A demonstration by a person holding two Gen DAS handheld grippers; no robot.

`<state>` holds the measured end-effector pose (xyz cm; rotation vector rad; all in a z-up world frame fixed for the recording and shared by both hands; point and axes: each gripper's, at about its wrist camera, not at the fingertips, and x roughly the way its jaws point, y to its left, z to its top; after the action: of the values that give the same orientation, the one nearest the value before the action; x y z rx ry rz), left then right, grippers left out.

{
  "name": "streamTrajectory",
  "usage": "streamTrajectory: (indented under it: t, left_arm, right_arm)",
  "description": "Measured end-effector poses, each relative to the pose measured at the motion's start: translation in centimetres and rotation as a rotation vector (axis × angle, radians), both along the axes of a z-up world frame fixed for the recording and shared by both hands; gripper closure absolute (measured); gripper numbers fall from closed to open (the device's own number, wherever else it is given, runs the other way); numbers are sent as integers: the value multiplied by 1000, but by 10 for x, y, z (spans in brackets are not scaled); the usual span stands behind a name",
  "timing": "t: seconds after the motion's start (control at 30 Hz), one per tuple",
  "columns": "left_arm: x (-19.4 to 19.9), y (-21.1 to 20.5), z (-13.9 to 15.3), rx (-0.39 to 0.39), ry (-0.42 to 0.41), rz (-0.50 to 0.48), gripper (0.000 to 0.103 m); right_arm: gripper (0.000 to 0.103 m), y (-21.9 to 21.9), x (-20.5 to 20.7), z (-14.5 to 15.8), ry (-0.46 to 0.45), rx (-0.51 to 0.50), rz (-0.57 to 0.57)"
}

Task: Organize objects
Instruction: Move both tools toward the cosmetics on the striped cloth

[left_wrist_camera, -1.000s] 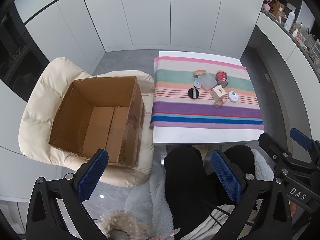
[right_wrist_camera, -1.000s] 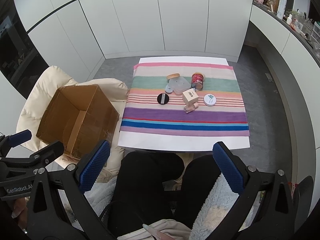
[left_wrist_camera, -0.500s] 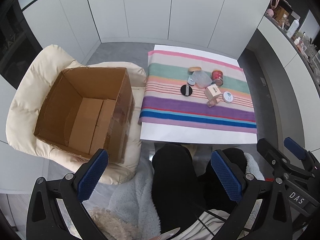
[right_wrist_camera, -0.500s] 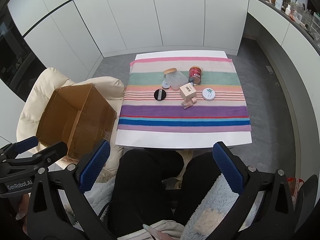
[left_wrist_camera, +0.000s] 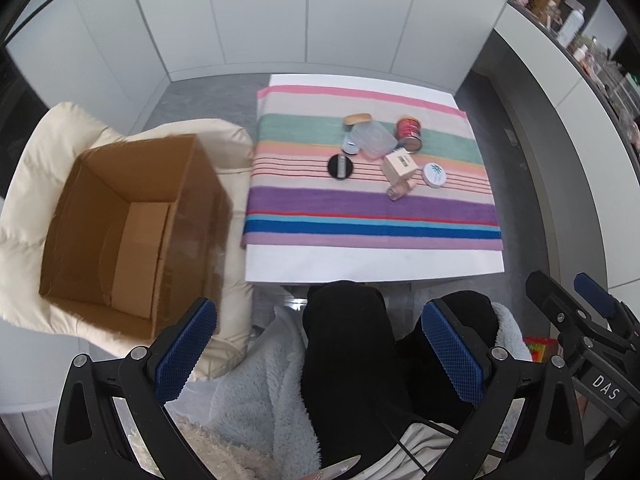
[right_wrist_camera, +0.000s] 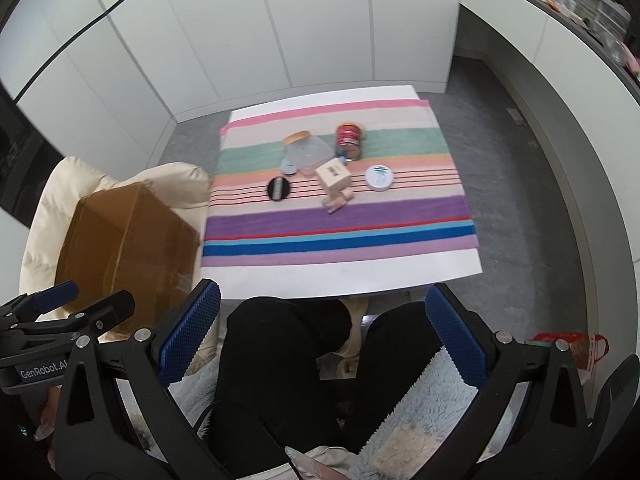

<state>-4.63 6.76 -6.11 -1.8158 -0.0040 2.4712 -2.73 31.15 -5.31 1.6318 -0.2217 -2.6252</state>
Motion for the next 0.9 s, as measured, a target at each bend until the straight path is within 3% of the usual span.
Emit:
streamTrajectory:
  t: [0.43,0.7,0.8,0.9]
  left_arm:
    - [-33,61,-38,-31,-23,-95,0]
    - [-78,92,-76,-46,77,-96,0]
    - [-101,93,-100,-7,21,-90,1]
    - [-126,87,-127,95,-72,-37,2]
  right_arm:
    - [0,71,-26,-37,-50,-9,-123]
    - [0,108,-61,-65,18,43,-151]
    - [0,127,-78,-81,75,49,-159]
    - [0,136,-103,-100,105,94,-115]
